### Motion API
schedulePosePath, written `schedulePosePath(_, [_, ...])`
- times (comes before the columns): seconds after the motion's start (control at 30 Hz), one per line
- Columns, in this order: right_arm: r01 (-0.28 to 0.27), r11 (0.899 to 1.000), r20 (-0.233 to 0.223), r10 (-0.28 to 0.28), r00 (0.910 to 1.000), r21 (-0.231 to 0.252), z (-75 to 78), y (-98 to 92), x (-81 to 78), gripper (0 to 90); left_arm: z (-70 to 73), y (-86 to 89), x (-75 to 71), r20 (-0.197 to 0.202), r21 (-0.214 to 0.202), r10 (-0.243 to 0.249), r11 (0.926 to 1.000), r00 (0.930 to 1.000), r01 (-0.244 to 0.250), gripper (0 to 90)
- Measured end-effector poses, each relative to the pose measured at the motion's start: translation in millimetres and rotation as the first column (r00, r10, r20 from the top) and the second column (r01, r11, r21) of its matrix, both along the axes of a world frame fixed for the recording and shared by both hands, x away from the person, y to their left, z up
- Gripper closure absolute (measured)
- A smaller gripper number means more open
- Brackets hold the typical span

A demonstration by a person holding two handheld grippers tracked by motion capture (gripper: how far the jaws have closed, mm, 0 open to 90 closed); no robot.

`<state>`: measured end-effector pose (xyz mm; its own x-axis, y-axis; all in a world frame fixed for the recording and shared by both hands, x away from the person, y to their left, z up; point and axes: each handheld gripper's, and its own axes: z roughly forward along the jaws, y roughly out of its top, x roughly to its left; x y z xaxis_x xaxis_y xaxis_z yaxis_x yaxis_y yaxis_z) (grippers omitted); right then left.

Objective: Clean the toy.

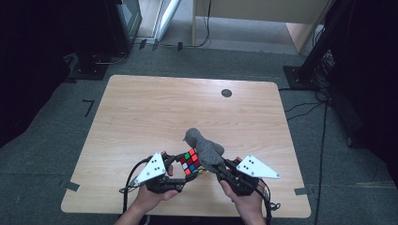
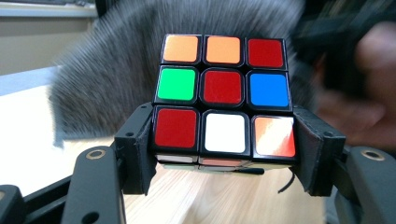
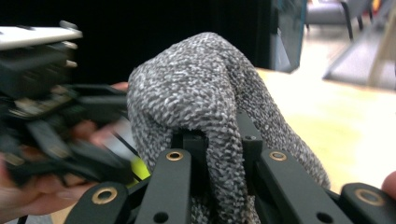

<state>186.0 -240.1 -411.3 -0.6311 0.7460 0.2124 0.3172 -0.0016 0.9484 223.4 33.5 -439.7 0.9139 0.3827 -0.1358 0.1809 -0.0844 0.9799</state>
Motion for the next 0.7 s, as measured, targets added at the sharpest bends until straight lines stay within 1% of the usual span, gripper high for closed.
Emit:
schedulePosePath(0.03, [0.000, 1.000, -0.015, 0.000, 0.9999, 0.025, -2.9, -1.9, 1.6, 80.6, 0.5, 3.6, 1.7, -0.012, -0.044, -0.003, 0.9990, 0.9999, 0.002, 34.3])
schedulePosePath(0.07, [-0.006, 0.998, -0.048, 0.009, 0.9988, 0.065, -6.7, -3.8, 3.3, 80.6, 0.6, 6.1, 2.8, -0.026, -0.082, -0.008, 0.9966, 0.9996, 0.006, 34.3])
schedulePosePath(0.1, [-0.022, 0.996, -0.060, 0.027, 0.9978, 0.086, -9.3, -3.3, 4.1, 80.6, 0.5, 7.6, 3.7, -0.037, -0.111, -0.010, 0.9937, 0.9993, 0.006, 34.3])
schedulePosePath(0.13, [-0.036, 0.995, -0.062, 0.042, 0.9972, 0.097, -11.3, -0.9, 4.1, 80.6, 0.3, 8.3, 4.0, -0.040, -0.126, -0.009, 0.9921, 0.9992, 0.004, 34.3])
schedulePosePath(0.23, [-0.053, 0.993, -0.065, 0.060, 0.9961, 0.104, -15.2, 7.5, 2.5, 80.9, -0.3, 11.0, 4.1, -0.039, -0.151, 0.000, 0.9885, 0.9992, -0.006, 34.3])
schedulePosePath(0.3, [-0.072, 0.991, -0.080, 0.082, 0.9934, 0.116, -19.1, 11.4, 2.7, 81.0, 0.1, 12.4, 4.3, -0.038, -0.152, 0.007, 0.9883, 0.9993, -0.013, 34.3])
schedulePosePath(0.37, [-0.092, 0.990, -0.096, 0.102, 0.9901, 0.110, -23.1, 15.5, 3.0, 81.0, 0.2, 13.5, 4.6, -0.041, -0.157, 0.015, 0.9874, 0.9990, -0.022, 34.3])
schedulePosePath(0.4, [-0.103, 0.991, -0.104, 0.112, 0.9882, 0.090, -24.8, 19.2, 2.8, 80.9, 0.1, 14.4, 5.0, -0.041, -0.154, 0.018, 0.9877, 0.9990, -0.025, 34.3])
schedulePosePath(0.47, [-0.106, 0.994, -0.095, 0.109, 0.9895, 0.030, -25.7, 25.1, 1.7, 80.9, -0.5, 15.7, 5.8, -0.048, -0.155, 0.020, 0.9875, 0.9986, -0.027, 34.3])
schedulePosePath(0.53, [-0.105, 0.994, -0.093, 0.105, 0.9902, 0.005, -24.8, 26.8, 1.8, 80.8, -1.6, 16.4, 7.0, -0.056, -0.155, 0.018, 0.9876, 0.9983, -0.026, 34.3])
schedulePosePath(0.57, [-0.097, 0.995, -0.088, 0.097, 0.9914, 0.000, -23.2, 26.0, 1.6, 80.8, -2.0, 15.3, 7.0, -0.057, -0.154, 0.016, 0.9877, 0.9982, -0.025, 34.3])
schedulePosePath(0.6, [-0.083, 0.997, -0.071, 0.083, 0.9940, 0.006, -20.5, 23.0, 1.5, 80.8, -2.2, 14.2, 6.6, -0.055, -0.150, 0.013, 0.9885, 0.9984, -0.021, 34.3])
schedulePosePath(0.67, [-0.055, 0.998, -0.052, 0.057, 0.9970, 0.035, -15.8, 16.3, 0.7, 80.9, -2.5, 11.5, 5.4, -0.047, -0.137, 0.005, 0.9905, 0.9989, -0.012, 34.3])
schedulePosePath(0.7, [-0.039, 0.997, -0.039, 0.042, 0.9984, 0.062, -13.1, 11.3, 0.0, 80.9, -2.7, 10.5, 5.0, -0.048, -0.136, 0.002, 0.9907, 0.9989, -0.008, 34.3])
